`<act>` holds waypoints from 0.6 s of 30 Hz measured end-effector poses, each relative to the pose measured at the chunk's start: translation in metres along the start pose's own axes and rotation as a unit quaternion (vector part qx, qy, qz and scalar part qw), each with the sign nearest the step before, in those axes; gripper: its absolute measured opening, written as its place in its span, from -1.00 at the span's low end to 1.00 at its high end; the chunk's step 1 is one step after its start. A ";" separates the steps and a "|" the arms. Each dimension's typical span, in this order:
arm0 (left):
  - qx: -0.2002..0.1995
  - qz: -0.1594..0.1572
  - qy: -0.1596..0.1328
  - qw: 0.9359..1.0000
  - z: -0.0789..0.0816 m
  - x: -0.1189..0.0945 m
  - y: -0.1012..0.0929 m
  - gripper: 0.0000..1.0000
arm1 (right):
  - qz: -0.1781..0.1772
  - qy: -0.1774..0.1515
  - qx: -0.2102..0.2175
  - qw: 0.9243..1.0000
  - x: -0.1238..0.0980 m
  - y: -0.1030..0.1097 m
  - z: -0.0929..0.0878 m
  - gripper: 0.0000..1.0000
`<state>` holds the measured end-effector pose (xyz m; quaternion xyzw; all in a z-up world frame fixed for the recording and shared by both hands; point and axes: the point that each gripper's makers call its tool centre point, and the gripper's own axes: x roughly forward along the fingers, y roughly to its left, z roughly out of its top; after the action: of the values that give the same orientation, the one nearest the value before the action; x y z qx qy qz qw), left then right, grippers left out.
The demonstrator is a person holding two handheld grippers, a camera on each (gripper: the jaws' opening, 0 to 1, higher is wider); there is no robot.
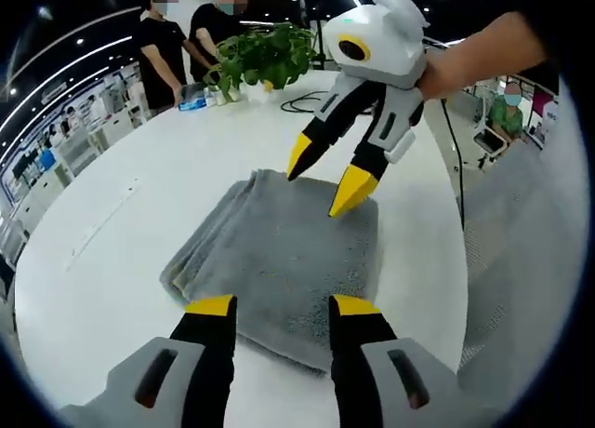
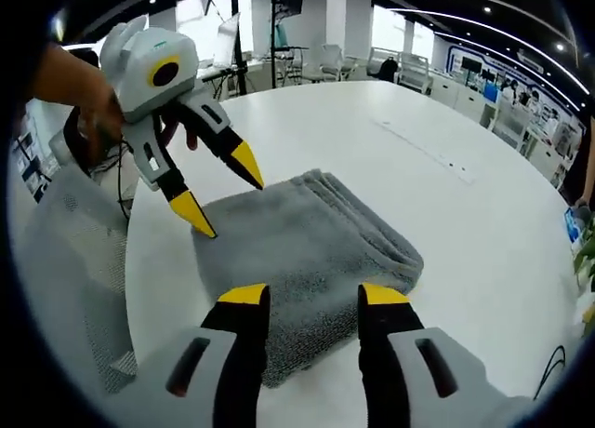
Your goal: Fold the towel on the table until its edges align and the towel forms a compact rectangular stack.
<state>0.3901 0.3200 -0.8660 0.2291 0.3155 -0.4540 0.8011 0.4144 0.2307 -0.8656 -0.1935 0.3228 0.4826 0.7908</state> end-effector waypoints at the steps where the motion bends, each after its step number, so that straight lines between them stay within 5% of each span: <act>1: -0.004 0.001 0.001 1.000 -0.001 0.000 0.001 -0.19 | 0.002 0.000 -0.001 1.000 0.000 0.002 -0.001 -0.24; 6: -0.009 0.005 0.015 1.000 -0.006 0.002 0.000 -0.19 | 0.010 0.013 0.000 1.000 -0.001 0.013 -0.013 -0.22; 9: 0.005 0.013 0.051 0.999 -0.019 0.008 0.000 -0.17 | 0.007 0.020 -0.001 1.000 0.000 0.019 -0.022 -0.22; 13: 0.019 0.014 0.056 0.998 -0.017 0.014 -0.003 -0.16 | -0.003 0.037 -0.027 0.999 0.006 0.018 -0.033 -0.24; 18: 0.024 0.023 0.052 0.998 -0.011 0.008 0.002 -0.15 | -0.013 0.034 -0.016 0.999 0.000 0.017 -0.023 -0.25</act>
<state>0.3913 0.3233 -0.8788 0.2788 0.3401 -0.4309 0.7879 0.3918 0.2246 -0.8816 -0.2268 0.3396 0.4709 0.7820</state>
